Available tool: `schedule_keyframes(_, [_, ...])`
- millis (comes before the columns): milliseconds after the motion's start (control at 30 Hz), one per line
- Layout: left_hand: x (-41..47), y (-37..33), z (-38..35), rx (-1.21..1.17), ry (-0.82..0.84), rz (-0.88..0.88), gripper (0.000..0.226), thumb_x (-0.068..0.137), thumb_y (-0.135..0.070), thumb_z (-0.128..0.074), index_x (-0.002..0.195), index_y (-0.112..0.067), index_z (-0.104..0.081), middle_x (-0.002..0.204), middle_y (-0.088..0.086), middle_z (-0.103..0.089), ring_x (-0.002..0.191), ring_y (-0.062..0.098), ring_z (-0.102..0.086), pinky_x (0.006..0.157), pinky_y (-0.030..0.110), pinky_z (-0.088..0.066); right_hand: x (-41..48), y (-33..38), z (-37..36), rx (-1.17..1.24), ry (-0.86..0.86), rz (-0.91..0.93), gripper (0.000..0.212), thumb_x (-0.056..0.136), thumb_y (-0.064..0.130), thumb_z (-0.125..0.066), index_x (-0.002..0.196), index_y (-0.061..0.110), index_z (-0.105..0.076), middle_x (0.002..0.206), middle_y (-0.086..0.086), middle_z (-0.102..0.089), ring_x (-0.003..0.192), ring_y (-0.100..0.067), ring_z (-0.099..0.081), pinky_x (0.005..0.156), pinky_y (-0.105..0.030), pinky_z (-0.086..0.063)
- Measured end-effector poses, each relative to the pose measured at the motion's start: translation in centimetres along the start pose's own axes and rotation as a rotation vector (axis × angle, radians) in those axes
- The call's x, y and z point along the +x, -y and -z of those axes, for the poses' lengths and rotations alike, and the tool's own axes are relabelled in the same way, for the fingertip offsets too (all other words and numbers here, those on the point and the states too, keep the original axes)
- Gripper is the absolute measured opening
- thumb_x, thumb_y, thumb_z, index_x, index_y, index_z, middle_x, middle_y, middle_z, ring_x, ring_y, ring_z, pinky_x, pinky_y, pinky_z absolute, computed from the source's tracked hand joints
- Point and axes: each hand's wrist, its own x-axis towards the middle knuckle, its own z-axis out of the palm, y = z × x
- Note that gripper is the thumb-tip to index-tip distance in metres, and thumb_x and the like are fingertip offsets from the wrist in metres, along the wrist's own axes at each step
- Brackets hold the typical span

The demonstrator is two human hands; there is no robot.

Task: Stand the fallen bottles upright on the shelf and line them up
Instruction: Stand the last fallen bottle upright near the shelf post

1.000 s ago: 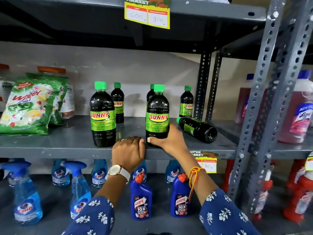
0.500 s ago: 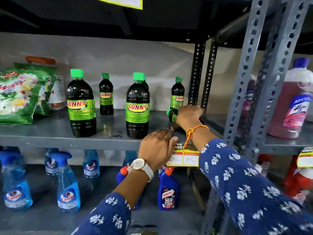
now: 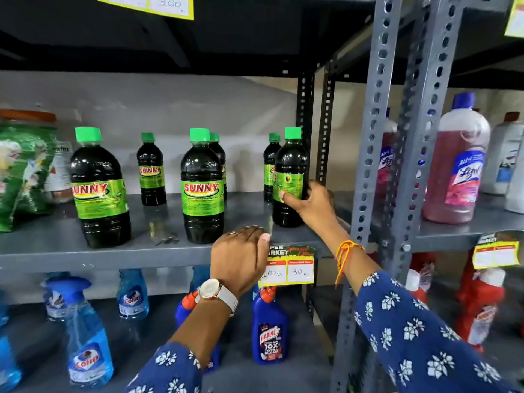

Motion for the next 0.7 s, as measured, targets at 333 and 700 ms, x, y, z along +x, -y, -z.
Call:
schedule_keyframes(333, [0.3, 0.0, -0.7, 0.022, -0.074, 0.084, 0.036, 0.087, -0.023, -0.035, 0.072, -0.018, -0.067, 0.064, -0.002, -0.068, 0.055, 0.018, -0.059, 0.048, 0.023, -0.035, 1.0, -1.2, -0.4, -0.119, 0.082, -0.123, 0.117, 0.031, 0.078, -0.072, 0.126, 0.015, -0.043, 0.128, -0.007, -0.055, 0.117, -0.025, -0.054, 0.099, -0.046, -0.044])
schedule_keyframes(700, [0.2, 0.0, -0.5, -0.008, -0.037, 0.059, 0.036, 0.088, -0.023, -0.035, 0.075, -0.015, -0.068, 0.071, 0.001, -0.071, 0.059, 0.020, -0.062, 0.053, 0.023, -0.043, 1.1, -1.6, -0.6, -0.055, 0.158, -0.145, 0.099, 0.042, 0.046, -0.087, 0.122, 0.011, -0.042, 0.120, -0.004, -0.060, 0.112, -0.021, -0.055, 0.100, -0.040, -0.042])
